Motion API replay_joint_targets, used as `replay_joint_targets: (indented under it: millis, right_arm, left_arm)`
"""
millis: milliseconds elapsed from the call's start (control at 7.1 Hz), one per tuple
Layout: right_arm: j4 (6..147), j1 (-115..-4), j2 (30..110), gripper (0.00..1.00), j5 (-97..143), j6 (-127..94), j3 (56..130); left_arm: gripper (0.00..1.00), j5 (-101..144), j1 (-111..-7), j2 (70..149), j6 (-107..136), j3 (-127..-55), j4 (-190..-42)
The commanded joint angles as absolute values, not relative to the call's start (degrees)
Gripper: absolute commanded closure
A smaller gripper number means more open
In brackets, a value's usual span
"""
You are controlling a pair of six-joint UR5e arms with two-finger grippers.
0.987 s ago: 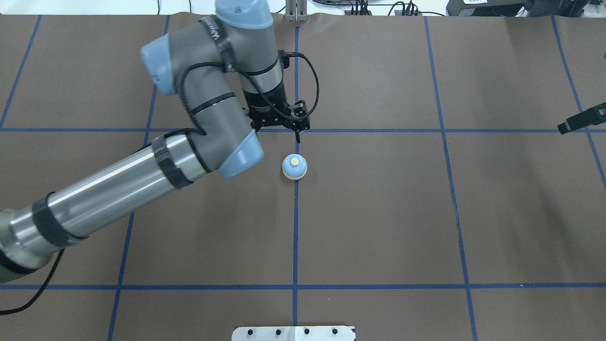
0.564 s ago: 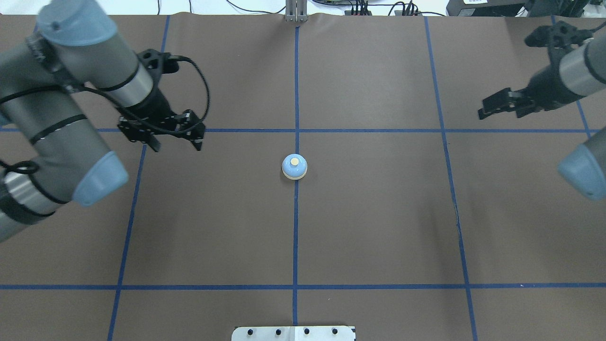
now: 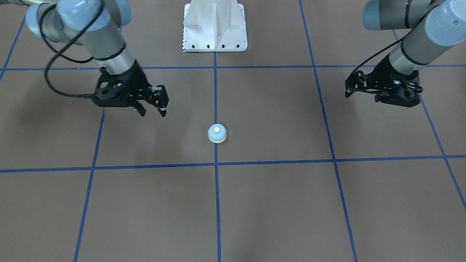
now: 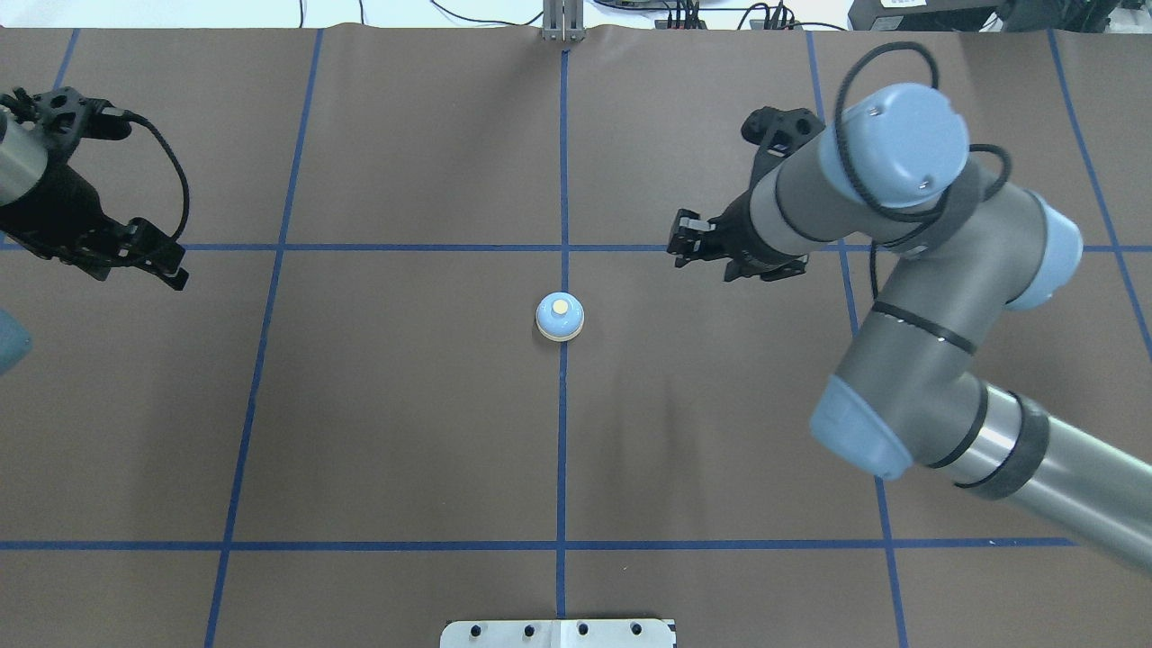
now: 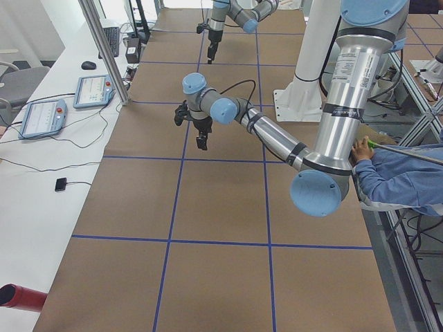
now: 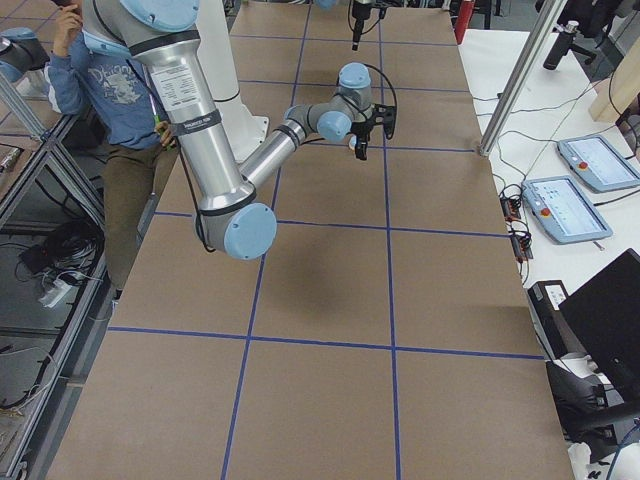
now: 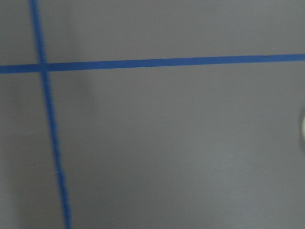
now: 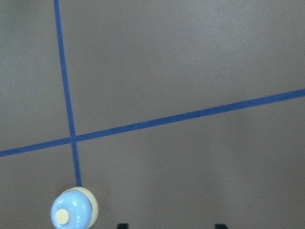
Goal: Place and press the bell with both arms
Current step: 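Move the right gripper above the bell and lower onto its top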
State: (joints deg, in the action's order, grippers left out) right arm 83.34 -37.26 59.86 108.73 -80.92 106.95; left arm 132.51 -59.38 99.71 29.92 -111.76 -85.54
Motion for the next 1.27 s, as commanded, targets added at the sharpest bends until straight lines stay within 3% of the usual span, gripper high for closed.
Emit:
replay_joint_targets:
  millis: [0, 705, 1128]
  right_arm:
    - [87.3, -31.0, 53.5, 1.0, 104.7, -85.5, 105.0]
    - [89.6, -28.7, 37.3, 1.0, 104.5, -87.1, 84.3]
    - [89.7, -28.8, 36.9, 1.0, 104.6, -83.5, 81.7]
  left_arm:
    - [0.01, 132.5, -61.8, 96.4, 25.0, -112.0, -85.6]
    - [0.01, 132.5, -62.7, 95.4, 24.9, -112.0, -85.6]
    - [0.01, 132.5, -63.1, 95.4, 24.9, -112.2, -85.6]
